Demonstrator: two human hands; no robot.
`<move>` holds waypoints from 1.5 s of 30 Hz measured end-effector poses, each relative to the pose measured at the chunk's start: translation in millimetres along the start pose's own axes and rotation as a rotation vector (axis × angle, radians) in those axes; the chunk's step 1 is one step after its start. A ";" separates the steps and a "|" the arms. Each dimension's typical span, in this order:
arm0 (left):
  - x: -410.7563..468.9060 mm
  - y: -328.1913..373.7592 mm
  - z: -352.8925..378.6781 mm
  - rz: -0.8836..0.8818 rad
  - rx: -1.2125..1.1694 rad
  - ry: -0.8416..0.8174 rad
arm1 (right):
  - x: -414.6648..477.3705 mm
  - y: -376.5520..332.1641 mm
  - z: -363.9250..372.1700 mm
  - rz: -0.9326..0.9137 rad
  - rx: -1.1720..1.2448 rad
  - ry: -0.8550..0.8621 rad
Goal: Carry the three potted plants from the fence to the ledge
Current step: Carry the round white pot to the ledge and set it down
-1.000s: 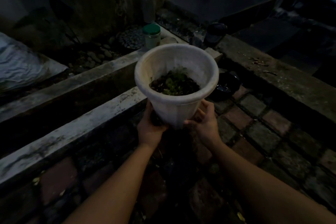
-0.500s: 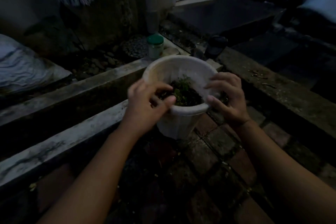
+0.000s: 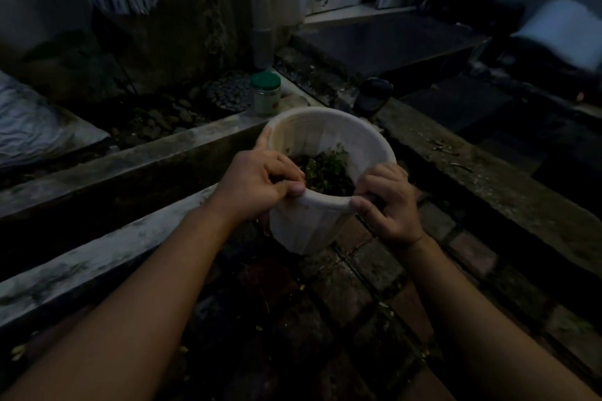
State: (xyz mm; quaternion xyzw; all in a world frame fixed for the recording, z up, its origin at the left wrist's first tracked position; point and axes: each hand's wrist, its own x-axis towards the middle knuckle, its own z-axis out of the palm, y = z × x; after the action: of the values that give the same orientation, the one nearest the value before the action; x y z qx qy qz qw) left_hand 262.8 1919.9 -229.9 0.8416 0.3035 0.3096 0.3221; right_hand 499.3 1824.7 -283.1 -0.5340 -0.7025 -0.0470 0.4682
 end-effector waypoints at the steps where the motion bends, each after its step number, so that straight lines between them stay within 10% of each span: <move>1: 1.6 -0.7 -0.5 0.028 -0.012 0.010 | -1.0 0.2 -0.1 -0.019 -0.015 -0.019; 45: 28.9 -22.5 -31.8 0.058 0.044 -0.041 | 44.0 3.7 16.8 -0.134 -0.083 -0.131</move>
State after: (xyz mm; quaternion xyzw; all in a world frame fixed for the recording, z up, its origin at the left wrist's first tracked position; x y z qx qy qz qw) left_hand 251.0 1965.3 -217.8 0.8630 0.2792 0.2949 0.3006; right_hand 492.4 1866.9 -262.9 -0.5067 -0.7633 -0.0720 0.3944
